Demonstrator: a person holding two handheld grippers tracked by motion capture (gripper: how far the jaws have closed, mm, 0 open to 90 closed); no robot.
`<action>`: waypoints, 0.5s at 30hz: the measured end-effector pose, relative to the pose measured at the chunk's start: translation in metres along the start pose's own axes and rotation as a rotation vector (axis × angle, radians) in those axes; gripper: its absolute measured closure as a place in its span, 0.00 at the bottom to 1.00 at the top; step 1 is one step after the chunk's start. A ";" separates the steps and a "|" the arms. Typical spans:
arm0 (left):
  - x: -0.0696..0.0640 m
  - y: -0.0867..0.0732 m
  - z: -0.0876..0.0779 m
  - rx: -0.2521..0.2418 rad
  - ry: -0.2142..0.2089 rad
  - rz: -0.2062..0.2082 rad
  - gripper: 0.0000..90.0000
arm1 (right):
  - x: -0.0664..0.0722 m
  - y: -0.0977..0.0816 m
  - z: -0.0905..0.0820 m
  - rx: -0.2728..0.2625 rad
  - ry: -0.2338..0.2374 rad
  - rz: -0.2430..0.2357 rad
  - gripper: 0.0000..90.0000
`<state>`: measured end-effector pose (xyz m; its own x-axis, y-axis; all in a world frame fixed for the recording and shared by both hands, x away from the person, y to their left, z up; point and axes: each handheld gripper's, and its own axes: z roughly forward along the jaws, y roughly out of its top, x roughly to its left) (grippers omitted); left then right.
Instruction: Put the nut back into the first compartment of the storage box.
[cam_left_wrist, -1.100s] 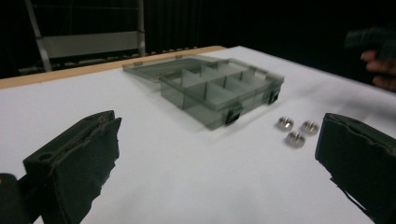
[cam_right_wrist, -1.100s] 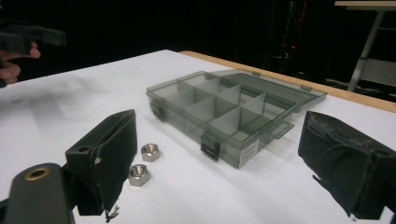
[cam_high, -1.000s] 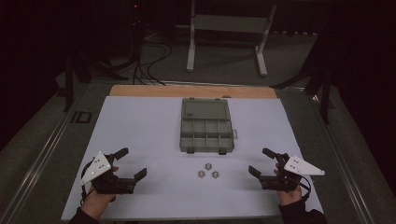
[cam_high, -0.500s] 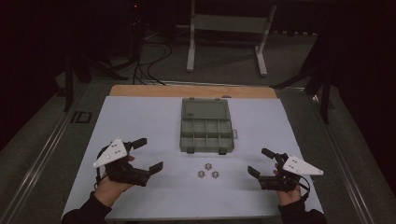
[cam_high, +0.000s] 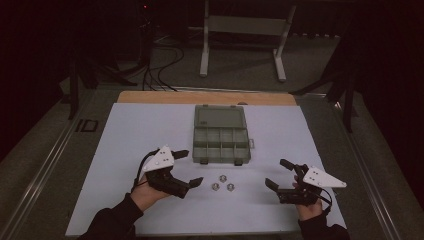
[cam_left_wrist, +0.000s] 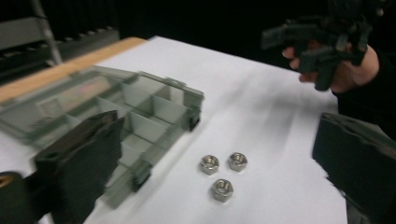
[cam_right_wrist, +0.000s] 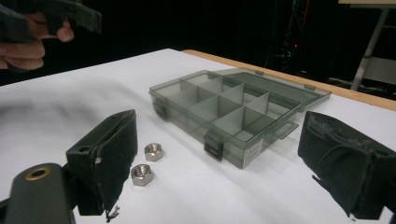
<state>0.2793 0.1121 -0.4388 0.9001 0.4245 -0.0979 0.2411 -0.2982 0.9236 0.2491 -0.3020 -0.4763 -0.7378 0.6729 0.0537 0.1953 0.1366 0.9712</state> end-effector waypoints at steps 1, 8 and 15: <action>0.001 -0.001 0.004 0.008 -0.012 -0.005 0.07 | 0.000 0.000 0.000 -0.001 0.002 0.001 0.13; 0.000 -0.008 0.027 0.075 -0.051 0.003 0.15 | 0.000 0.000 0.000 0.001 0.001 0.002 0.13; -0.003 -0.019 0.054 0.173 -0.107 -0.007 0.27 | 0.000 0.000 0.000 0.003 0.003 0.004 0.13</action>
<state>0.2919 0.0704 -0.4765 0.9294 0.3367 -0.1515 0.2980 -0.4419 0.8461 0.2490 -0.3023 -0.4765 -0.7390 0.6712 0.0582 0.2002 0.1363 0.9702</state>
